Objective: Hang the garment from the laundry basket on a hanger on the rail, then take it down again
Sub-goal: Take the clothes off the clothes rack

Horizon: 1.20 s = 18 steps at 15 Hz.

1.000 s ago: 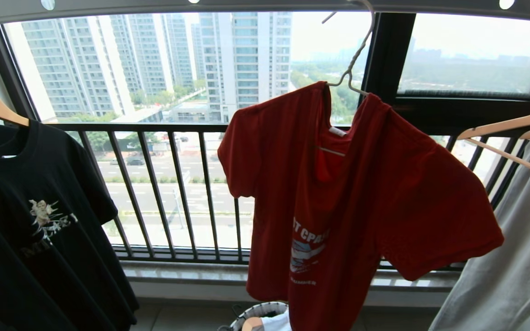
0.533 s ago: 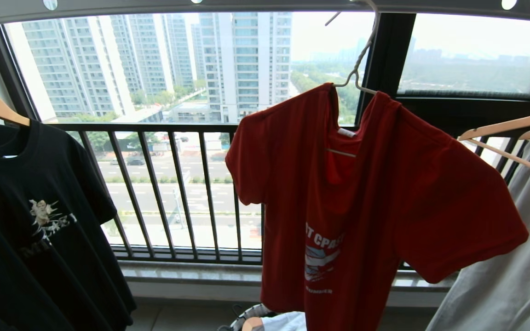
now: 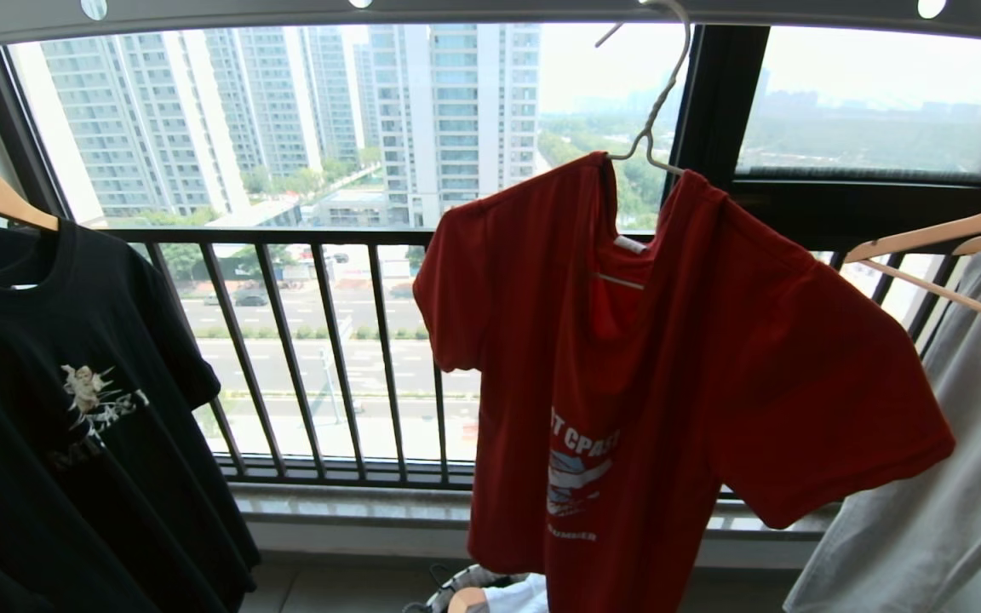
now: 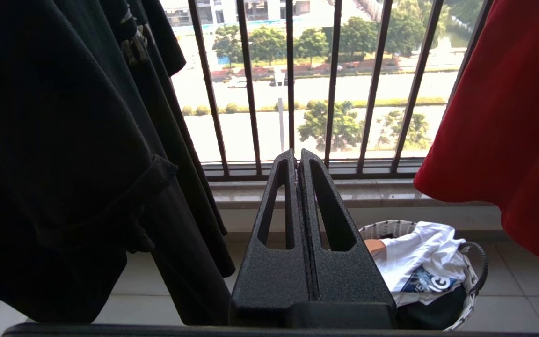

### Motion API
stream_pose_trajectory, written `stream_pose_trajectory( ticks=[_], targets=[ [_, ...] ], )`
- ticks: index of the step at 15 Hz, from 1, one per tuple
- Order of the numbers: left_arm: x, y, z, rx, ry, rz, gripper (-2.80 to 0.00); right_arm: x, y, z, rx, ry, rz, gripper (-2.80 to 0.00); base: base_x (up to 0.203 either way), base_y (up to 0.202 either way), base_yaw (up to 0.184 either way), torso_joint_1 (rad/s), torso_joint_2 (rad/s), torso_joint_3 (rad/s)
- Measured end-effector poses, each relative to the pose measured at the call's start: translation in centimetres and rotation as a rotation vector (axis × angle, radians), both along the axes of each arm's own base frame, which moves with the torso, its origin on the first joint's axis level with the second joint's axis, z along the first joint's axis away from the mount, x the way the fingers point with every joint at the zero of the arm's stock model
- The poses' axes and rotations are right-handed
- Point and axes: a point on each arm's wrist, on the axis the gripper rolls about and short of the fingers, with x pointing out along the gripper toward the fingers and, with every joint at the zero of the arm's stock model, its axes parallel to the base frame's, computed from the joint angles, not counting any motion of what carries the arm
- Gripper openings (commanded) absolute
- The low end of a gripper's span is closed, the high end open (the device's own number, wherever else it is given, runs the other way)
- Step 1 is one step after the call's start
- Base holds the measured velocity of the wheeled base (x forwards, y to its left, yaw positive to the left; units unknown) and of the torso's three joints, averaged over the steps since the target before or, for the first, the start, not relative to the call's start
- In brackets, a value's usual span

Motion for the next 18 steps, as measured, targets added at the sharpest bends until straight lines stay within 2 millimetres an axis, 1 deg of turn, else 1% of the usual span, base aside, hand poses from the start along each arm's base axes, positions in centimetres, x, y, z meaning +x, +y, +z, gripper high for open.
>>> stream_pose_trajectory(
  ticks=[2, 4, 7, 9, 12, 15, 16, 18],
  targets=[
    [0.0, 0.0, 0.0, 0.0, -0.001, 0.0, -2.8, 1.7, 0.2, 2.3, -0.014, 0.052, 0.06, -2.8, 0.0, 0.0, 0.0, 0.0, 0.0, 0.0],
    [0.0, 0.0, 0.0, 0.0, 0.0, 0.0, -2.8, 3.4, 0.4, 3.8, -0.018, 0.144, 0.172, -2.8, 0.0, 0.0, 0.0, 0.0, 0.0, 0.0],
    [0.0, 0.0, 0.0, 0.0, 0.0, 0.0, -2.8, 6.9, 1.0, 6.3, 0.035, 0.232, 0.347, -2.8, 0.0, 0.0, 0.0, 0.0, 0.0, 0.0],
    [0.0, 0.0, 0.0, 0.0, -0.001, 0.0, -2.8, 9.4, 1.8, 7.5, 0.061, 0.275, 0.415, -2.8, 0.0, 0.0, 0.0, 0.0, 0.0, 0.0],
    [0.0, 0.0, 0.0, 0.0, -0.001, 0.0, -2.8, 13.1, 3.6, 9.1, 0.081, 0.307, 0.452, -2.8, 0.0, 0.0, 0.0, 0.0, 0.0, 0.0],
    [0.0, 0.0, 0.0, 0.0, -0.001, 0.0, -2.8, 16.4, 6.9, 9.5, 0.068, 0.346, 0.458, -2.8, 0.0, 0.0, 0.0, 0.0, 0.0, 0.0],
    [0.0, 0.0, 0.0, 0.0, -0.001, 0.0, -2.8, 17.3, 8.0, 9.5, 0.062, 0.353, 0.447, 0.0, 0.0, 0.0, 0.0, 0.0, 0.0, 0.0],
    [0.0, 0.0, 0.0, 0.0, -0.001, 0.0, -2.8, 19.0, 9.8, 9.4, 0.052, 0.367, 0.431, 0.0, 0.0, 0.0, 0.0, 0.0, 0.0, 0.0]
  ],
)
